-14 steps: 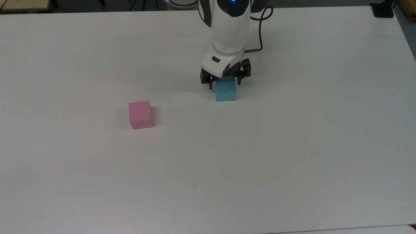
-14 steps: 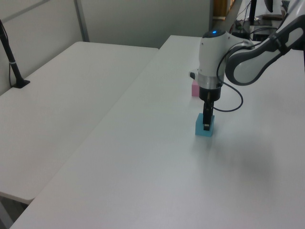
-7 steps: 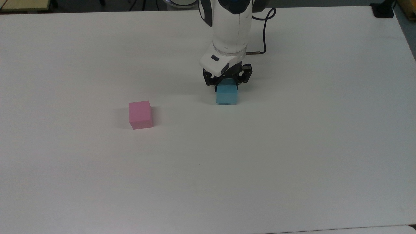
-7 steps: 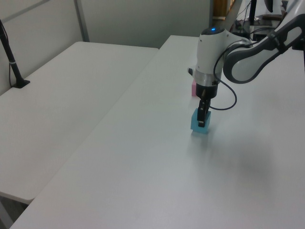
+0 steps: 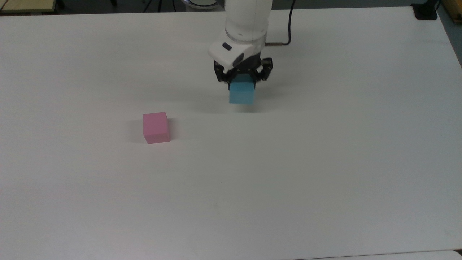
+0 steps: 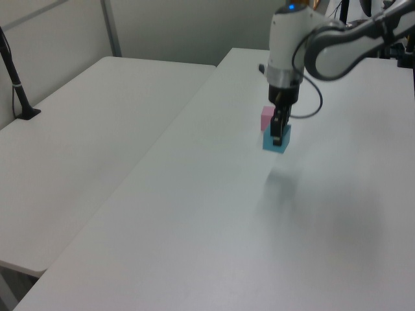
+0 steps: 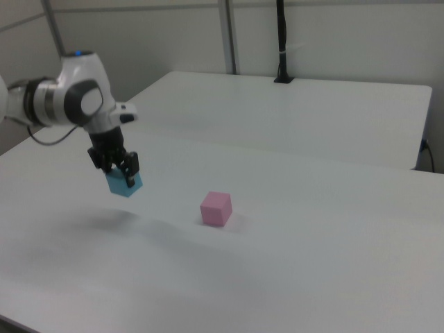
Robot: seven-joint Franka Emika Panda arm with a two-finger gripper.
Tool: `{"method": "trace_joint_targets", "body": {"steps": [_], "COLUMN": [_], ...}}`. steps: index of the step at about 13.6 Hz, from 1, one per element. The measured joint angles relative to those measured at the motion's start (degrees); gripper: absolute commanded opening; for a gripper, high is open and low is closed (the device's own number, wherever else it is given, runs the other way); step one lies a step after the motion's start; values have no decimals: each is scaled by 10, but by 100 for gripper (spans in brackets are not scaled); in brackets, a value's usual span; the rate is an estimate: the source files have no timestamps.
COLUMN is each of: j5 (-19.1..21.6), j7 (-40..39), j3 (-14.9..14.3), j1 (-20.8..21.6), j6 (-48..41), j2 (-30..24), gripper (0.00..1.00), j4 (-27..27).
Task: Put blue cube on pink cube
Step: 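Lift the light-blue cube and carry it over the pink cube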
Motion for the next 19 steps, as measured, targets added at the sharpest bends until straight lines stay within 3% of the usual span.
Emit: {"method": "trace_joint_targets", "body": {"steps": [3,7,12,19], "j5": [-1,-1,-1,-1], "j7": [-55,-122,-142,-165], "j3": [-4,-6,-13,-21], "j1": [-28,-68,-102,-117], "j6": [-109,-178,-180,-118], "j2": [-13,-18,-33,6], "gripper": [44,44,42,42], "j4": [70,132,140,139]}}
